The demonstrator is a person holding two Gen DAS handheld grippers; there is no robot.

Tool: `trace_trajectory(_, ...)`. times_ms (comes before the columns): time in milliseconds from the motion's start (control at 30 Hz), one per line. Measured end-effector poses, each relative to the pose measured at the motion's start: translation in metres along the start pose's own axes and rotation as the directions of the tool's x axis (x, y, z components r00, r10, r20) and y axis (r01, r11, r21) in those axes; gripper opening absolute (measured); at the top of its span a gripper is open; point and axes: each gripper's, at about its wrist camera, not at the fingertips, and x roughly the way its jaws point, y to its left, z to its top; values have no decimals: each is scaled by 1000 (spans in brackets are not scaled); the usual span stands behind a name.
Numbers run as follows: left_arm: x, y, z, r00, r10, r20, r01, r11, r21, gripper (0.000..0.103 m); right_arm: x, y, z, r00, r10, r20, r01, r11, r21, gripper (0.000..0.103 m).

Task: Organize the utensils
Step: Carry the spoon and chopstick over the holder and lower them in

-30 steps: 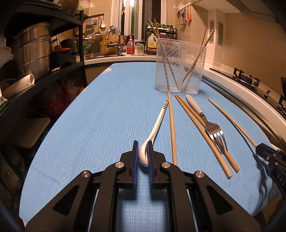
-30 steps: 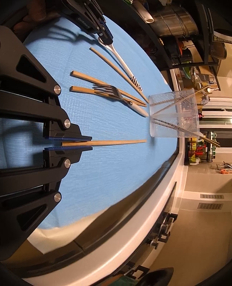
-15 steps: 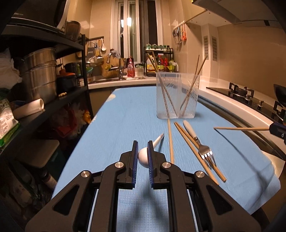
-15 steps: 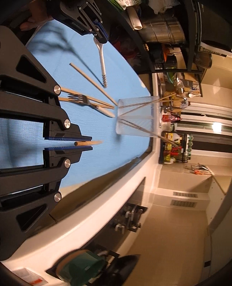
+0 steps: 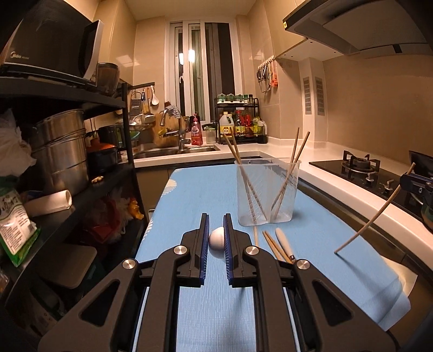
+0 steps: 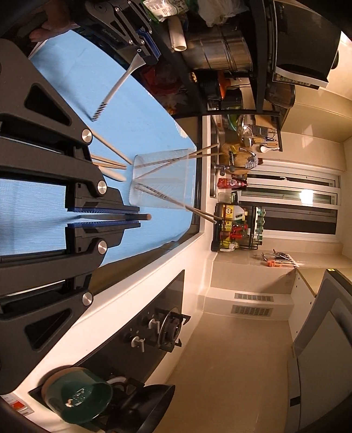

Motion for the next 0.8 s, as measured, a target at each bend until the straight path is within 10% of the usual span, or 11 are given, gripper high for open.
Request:
trace_trajectory(400, 55, -2, 74, 965, -93, -245, 106, 994, 39, 11, 37, 6, 48, 999, 39, -25, -39, 999, 1, 5)
trace_trajectory(800, 90, 2, 129, 946, -104, -306, 119, 992, 31, 11, 64, 14, 101, 994, 101, -40, -100, 995, 23, 5)
